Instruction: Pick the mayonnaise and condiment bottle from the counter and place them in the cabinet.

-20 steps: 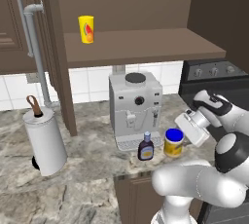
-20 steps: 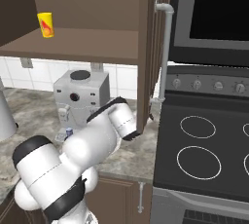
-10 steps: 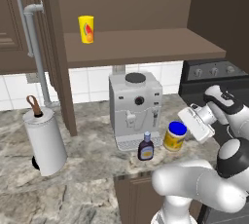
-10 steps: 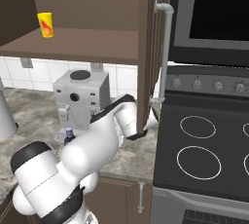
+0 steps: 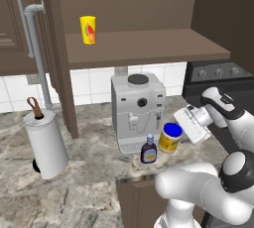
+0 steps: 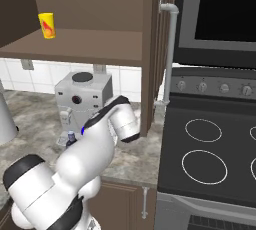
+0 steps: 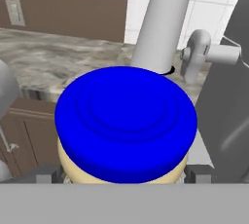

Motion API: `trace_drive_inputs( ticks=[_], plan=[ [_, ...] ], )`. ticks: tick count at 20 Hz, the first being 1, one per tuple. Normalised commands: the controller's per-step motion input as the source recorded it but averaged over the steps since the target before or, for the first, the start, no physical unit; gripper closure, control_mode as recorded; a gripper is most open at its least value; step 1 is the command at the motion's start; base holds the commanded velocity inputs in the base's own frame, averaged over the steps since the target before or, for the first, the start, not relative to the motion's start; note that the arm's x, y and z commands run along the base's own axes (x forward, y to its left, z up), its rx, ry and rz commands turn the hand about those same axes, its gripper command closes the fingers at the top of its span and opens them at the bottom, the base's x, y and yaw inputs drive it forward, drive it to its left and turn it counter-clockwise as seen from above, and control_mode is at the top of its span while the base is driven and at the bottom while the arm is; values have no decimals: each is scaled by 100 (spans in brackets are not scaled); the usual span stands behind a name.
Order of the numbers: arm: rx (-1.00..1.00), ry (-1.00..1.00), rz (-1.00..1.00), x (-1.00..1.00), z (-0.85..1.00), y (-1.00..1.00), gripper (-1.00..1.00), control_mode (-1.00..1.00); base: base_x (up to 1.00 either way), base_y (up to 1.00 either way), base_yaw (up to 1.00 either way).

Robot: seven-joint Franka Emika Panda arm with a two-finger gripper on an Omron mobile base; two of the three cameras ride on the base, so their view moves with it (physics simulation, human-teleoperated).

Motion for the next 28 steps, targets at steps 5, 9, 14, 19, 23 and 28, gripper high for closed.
trace_drive_inputs(
  ticks=[5, 9, 14, 19, 23, 28],
  plan=[
    [0, -4, -9, -14, 5, 41, 100, -100, 0, 0, 0],
    [0, -6, -16, -29, 21, 33, 100, -100, 0, 0, 0],
    [0, -6, -21, -26, 24, 24, 100, -100, 0, 0, 0],
    [0, -2, -15, -27, 19, 3, 100, -100, 0, 0, 0],
    [0, -1, -10, -41, 31, 0, 100, -100, 0, 0, 0],
    [0, 0, -9, -33, 33, -8, 100, -100, 0, 0, 0]
  ],
)
